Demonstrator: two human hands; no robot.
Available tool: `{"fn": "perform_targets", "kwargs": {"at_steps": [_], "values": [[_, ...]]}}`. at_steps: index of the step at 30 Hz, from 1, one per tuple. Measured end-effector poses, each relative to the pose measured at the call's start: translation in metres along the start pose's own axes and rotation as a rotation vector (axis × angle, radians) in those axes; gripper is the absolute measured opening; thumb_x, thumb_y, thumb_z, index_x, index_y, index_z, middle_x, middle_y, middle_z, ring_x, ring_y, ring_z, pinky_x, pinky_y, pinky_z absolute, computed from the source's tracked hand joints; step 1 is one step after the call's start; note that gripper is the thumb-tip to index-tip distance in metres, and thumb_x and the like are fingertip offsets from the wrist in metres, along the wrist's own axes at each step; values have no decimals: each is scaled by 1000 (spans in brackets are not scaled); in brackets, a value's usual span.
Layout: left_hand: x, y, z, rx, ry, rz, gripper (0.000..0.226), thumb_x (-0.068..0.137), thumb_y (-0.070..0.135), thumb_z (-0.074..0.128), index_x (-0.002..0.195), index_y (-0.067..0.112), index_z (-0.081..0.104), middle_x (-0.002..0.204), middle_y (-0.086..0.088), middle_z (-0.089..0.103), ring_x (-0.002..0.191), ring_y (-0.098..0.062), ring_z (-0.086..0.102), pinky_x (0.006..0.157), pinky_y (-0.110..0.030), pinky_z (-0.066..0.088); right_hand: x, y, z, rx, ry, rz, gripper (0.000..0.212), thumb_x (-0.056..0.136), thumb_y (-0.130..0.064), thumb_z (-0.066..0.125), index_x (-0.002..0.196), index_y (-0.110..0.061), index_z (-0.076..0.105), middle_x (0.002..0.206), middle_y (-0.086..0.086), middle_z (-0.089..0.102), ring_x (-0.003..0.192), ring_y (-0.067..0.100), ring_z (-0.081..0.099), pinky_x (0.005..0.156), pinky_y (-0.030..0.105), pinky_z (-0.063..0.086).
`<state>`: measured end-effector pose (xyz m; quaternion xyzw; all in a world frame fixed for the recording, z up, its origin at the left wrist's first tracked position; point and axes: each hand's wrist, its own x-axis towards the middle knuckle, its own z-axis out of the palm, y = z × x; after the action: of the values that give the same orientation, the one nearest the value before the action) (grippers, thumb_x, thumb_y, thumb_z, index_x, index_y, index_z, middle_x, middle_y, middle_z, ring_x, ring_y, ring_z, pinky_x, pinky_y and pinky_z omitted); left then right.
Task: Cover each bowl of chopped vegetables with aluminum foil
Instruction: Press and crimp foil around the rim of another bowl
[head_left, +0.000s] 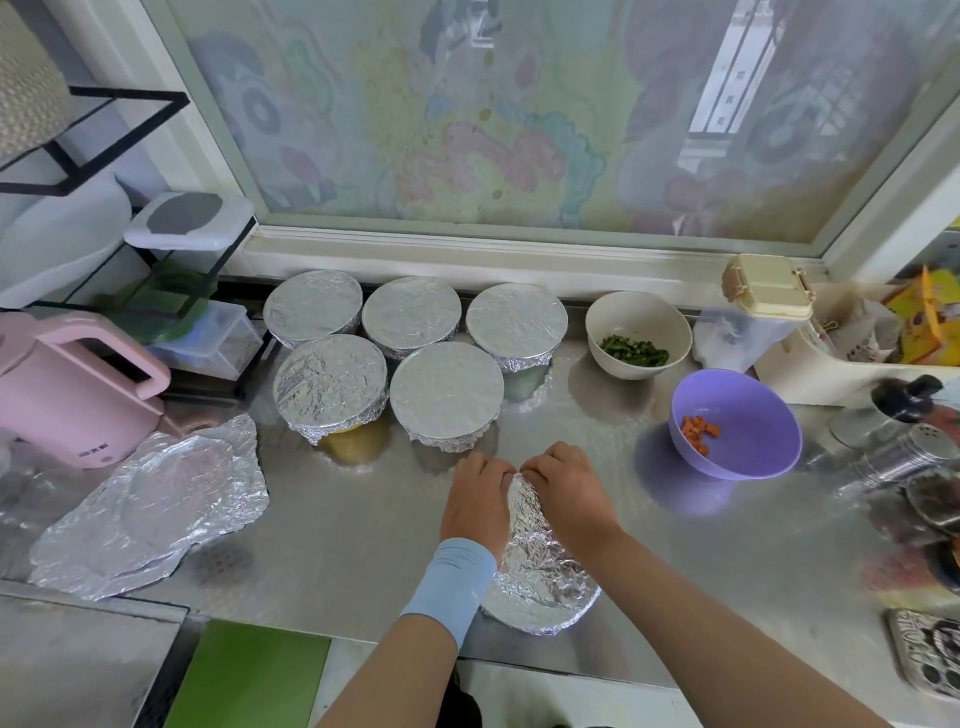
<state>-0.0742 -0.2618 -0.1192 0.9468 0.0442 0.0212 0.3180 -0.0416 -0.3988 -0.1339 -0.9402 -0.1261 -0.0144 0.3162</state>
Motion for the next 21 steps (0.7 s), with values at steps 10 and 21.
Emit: {"fn": "perform_targets", "kwargs": {"at_steps": [10, 21], "values": [[-15, -2, -2, 0, 69, -108, 27, 105, 20, 35, 108, 12, 61, 113, -2, 48, 102, -11, 37, 83, -16, 28, -4, -3, -16, 64, -49, 73, 10, 91, -21, 66, 90, -15, 74, 91, -1, 59, 91, 15, 50, 81, 27, 42], [-19, 5, 1, 144, 63, -187, 17, 100, 11, 45, 101, 12, 62, 106, -6, 55, 103, -27, 48, 87, -35, 43, -2, 5, -13, 33, -63, -65, 11, 90, -20, 66, 93, -15, 76, 86, 1, 63, 82, 19, 57, 79, 38, 50]]}}
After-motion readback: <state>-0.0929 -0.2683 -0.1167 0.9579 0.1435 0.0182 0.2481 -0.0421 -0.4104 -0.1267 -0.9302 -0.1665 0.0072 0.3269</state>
